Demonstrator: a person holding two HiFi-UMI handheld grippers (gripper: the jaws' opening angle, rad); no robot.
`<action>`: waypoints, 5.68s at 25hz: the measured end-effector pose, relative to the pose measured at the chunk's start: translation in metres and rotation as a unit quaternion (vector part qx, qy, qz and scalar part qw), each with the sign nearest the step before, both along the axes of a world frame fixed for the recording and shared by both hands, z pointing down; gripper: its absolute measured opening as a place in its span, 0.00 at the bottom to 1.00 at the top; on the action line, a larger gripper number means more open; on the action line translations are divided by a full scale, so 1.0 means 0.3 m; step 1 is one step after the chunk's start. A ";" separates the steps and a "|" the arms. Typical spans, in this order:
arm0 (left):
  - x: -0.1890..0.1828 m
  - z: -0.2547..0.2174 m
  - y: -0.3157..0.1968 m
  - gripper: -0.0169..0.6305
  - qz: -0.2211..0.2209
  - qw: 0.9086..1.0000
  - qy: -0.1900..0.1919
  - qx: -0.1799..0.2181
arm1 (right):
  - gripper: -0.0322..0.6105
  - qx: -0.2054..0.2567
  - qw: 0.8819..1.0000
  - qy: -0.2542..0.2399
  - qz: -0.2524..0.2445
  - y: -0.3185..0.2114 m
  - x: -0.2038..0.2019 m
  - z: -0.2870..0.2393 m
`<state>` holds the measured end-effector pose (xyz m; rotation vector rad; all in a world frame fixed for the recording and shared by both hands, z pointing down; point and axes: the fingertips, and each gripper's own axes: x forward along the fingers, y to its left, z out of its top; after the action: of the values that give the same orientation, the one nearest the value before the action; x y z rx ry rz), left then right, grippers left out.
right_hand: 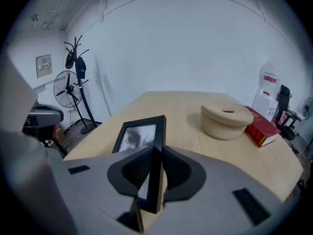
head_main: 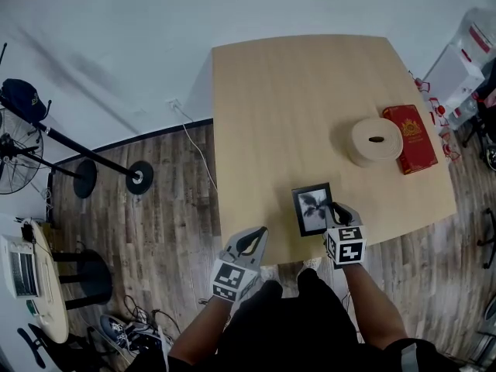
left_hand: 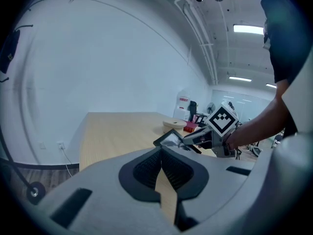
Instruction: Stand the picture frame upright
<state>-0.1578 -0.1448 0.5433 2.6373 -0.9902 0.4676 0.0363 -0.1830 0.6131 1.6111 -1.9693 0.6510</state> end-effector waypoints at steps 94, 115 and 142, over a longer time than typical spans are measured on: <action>0.826 0.120 0.063 0.03 -0.122 0.991 -0.005 -0.046 | 0.20 0.063 0.995 -0.073 0.017 -0.231 0.934 0.101; 0.818 0.126 0.092 0.03 -0.120 0.992 0.000 -0.043 | 0.21 0.049 0.996 -0.069 0.011 -0.196 0.928 0.118; 0.813 -0.021 -0.014 0.03 -0.124 0.992 0.013 0.010 | 0.09 0.163 0.981 -0.054 -0.089 -0.100 0.860 -0.292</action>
<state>0.0861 -0.1491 0.5370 2.4838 -1.2982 0.3649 0.2942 -0.2130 0.5253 1.5816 -2.3658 0.3659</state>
